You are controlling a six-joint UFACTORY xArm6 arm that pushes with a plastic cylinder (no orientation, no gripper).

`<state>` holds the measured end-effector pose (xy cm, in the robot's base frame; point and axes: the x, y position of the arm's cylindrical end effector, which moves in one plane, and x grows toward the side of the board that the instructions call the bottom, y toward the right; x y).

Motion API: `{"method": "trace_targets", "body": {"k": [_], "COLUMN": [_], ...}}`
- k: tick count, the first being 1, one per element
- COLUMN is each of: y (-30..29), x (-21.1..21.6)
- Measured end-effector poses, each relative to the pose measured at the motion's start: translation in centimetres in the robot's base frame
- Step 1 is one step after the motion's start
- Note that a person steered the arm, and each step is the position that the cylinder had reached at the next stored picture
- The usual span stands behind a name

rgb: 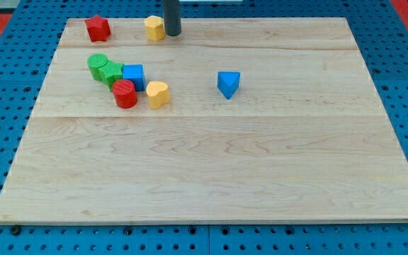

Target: Push the green circle into the yellow hexagon

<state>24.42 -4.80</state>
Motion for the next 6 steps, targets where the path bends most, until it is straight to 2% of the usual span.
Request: {"method": "trace_targets", "body": {"k": [1, 2, 3, 4, 5, 6], "y": [0.5, -3.8, -5.8, -17.4, -21.4, -13.8], "x": [6.4, 8.0, 5.1, 3.9, 7.8, 9.5]}}
